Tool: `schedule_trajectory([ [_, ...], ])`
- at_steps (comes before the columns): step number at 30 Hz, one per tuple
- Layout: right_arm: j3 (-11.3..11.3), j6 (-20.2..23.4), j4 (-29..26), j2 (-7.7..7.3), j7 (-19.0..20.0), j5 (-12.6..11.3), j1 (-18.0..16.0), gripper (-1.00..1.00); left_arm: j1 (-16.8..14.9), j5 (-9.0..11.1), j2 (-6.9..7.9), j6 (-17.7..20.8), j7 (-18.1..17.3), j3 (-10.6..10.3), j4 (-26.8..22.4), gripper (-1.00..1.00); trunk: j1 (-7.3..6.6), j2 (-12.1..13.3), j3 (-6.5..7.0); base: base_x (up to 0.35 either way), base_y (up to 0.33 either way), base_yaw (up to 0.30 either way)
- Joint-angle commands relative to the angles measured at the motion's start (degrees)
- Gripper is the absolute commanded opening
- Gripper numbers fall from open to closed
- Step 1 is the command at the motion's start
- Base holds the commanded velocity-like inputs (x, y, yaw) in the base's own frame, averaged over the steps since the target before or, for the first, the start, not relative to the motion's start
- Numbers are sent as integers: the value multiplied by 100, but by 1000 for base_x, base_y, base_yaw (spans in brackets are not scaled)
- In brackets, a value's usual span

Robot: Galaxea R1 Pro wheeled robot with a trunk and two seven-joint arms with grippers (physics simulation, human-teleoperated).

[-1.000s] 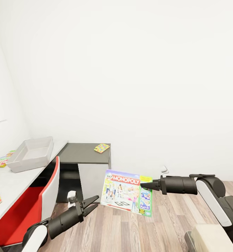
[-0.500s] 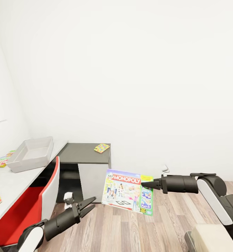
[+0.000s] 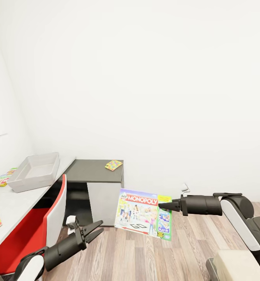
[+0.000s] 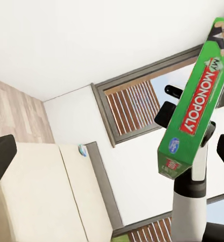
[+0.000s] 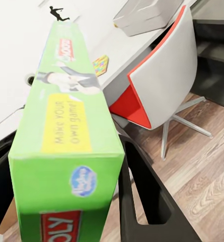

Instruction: Put all the toys in the child's room - the three board games (two on the bed and one on the table), the two jigsaw puzzles on the table, and the tennis ball on the table - inside the toy box on the table in the child's room.

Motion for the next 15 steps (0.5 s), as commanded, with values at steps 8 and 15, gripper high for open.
schedule_trajectory([
  [8,11,19,1,-9,21,8,-3,-100,-34,36,44,27,-110,-2,-3,100,2,-4,-2,0,0,0],
  [15,23,19,1,-4,21,11,-2,-100,-118,42,36,26,-144,-17,-39,100,2,-4,-2,0,0,0],
])
